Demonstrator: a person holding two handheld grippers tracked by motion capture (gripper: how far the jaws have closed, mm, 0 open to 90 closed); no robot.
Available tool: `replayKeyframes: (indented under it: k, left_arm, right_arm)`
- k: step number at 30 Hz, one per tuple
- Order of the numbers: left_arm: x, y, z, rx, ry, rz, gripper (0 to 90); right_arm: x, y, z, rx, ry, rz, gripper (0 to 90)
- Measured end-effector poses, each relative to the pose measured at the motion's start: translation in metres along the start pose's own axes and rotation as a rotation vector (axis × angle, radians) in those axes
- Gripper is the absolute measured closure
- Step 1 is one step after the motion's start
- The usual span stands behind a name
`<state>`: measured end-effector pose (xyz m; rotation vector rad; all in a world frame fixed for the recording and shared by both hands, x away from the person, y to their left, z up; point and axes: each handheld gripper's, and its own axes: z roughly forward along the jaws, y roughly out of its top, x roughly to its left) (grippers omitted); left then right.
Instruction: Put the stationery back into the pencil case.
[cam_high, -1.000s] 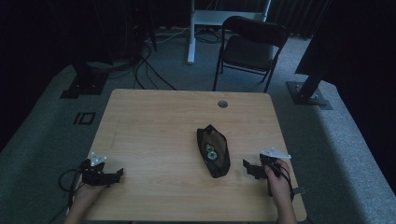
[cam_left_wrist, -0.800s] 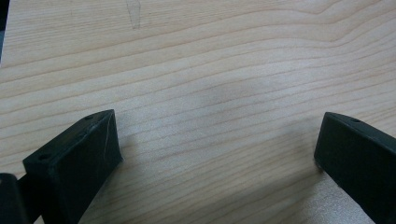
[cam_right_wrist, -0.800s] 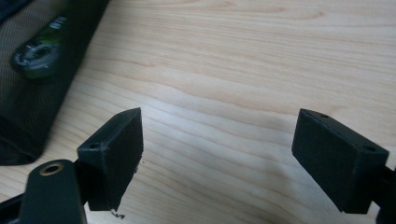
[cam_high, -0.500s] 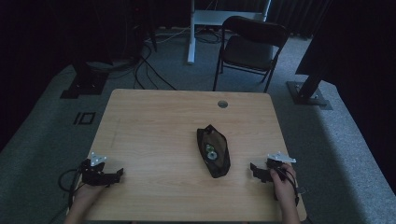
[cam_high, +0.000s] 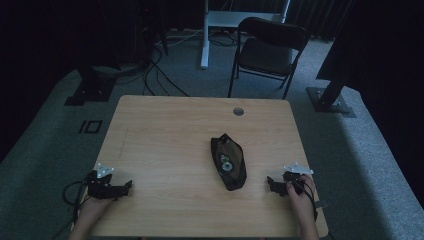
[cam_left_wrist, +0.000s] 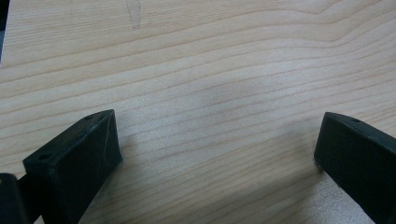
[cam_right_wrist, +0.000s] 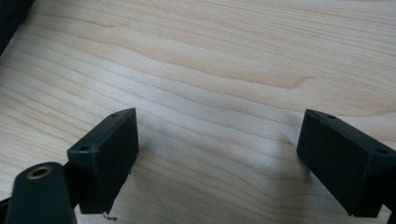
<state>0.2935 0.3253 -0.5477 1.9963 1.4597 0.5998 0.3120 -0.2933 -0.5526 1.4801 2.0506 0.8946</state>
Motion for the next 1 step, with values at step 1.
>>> replayKeyframes:
  k: [1]
  left_arm:
    - [0.0,0.0,0.0,0.0,0.0,0.0,0.4]
  right_arm:
    - [0.0,0.0,0.0,0.0,0.0,0.0,12.4]
